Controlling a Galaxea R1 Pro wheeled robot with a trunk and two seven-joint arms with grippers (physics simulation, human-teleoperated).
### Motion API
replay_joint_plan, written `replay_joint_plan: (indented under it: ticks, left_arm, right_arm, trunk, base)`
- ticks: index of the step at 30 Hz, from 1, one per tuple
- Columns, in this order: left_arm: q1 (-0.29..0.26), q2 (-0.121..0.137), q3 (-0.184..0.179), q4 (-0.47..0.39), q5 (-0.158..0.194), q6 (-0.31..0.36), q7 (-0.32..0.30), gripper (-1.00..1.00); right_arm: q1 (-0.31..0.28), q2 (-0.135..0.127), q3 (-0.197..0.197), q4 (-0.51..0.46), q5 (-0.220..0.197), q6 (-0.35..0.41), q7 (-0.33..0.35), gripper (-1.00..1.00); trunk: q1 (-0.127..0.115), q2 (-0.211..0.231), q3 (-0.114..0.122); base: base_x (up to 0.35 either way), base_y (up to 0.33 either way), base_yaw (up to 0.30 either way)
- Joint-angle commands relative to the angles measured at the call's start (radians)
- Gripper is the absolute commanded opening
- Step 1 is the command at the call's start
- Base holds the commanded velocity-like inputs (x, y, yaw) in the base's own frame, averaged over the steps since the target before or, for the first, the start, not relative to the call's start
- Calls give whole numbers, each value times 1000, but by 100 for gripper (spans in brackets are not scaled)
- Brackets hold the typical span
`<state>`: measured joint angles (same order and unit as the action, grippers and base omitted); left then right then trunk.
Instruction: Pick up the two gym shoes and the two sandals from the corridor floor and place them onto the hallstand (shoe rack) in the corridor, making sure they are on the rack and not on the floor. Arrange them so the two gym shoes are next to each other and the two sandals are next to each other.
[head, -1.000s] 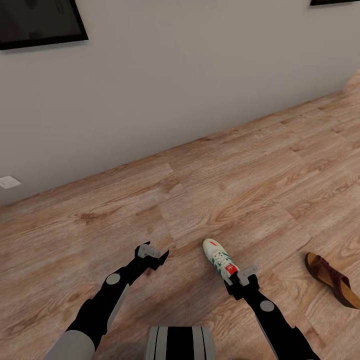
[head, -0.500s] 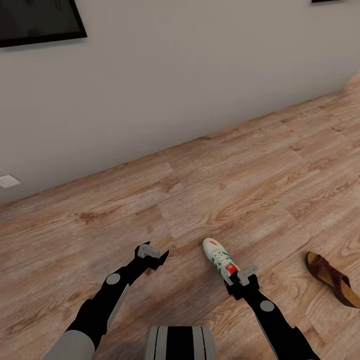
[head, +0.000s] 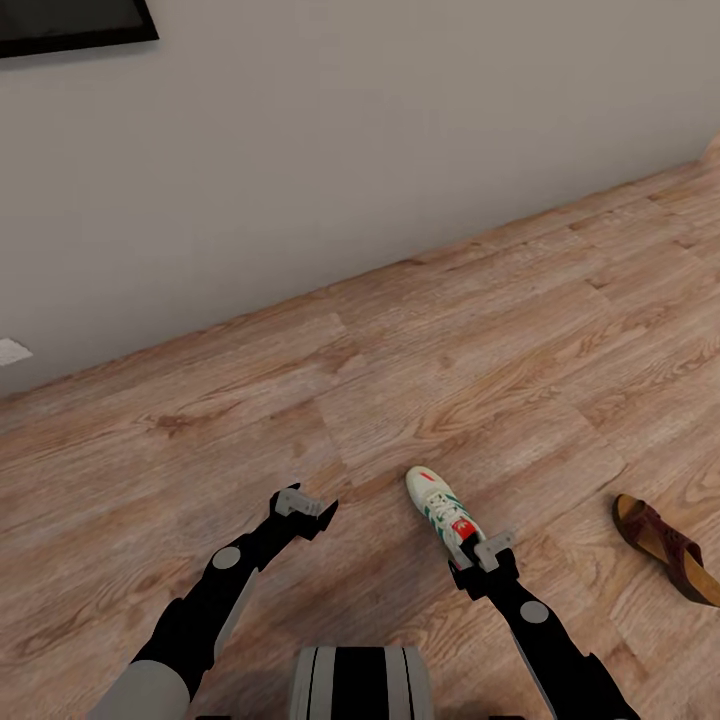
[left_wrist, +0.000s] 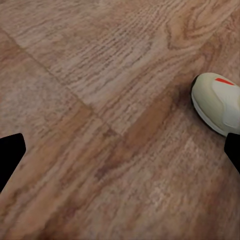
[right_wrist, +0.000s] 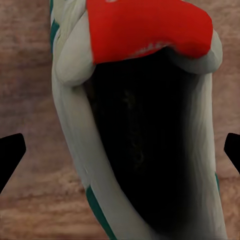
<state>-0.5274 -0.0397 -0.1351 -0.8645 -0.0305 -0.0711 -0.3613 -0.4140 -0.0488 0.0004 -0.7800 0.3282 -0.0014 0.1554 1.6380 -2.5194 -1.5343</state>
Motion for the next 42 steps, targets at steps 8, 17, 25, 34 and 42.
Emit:
replay_joint_plan:
  ticks: [8, 17, 25, 34, 42]
  left_arm:
    - [0, 0, 1, 0, -3, -4, -2, 100]
    - [0, 0, 1, 0, -3, -5, -2, 100]
    - [-1, 0, 1, 0, -3, -4, -2, 100]
    - [0, 0, 1, 0, -3, -5, -2, 100]
    - [0, 0, 0, 0, -3, -6, -2, 100]
  right_arm:
    - [0, 0, 0, -1, 8, 1, 3, 100]
    - [0, 0, 0, -1, 8, 1, 3, 100]
    - [0, 0, 1, -1, 8, 1, 3, 100]
    - [0, 0, 0, -1, 8, 1, 3, 100]
    - [0, 0, 0, -1, 8, 1, 2, 100]
  trunk:
    - [0, 0, -8]
    - [0, 0, -9]
    - [0, 0, -13]
    - [3, -2, -37]
    - [3, -2, -41]
  base:
    - [0, 0, 0]
    - [0, 0, -14]
    - [0, 0, -94]
    - [0, 0, -19]
    - [0, 0, -79]
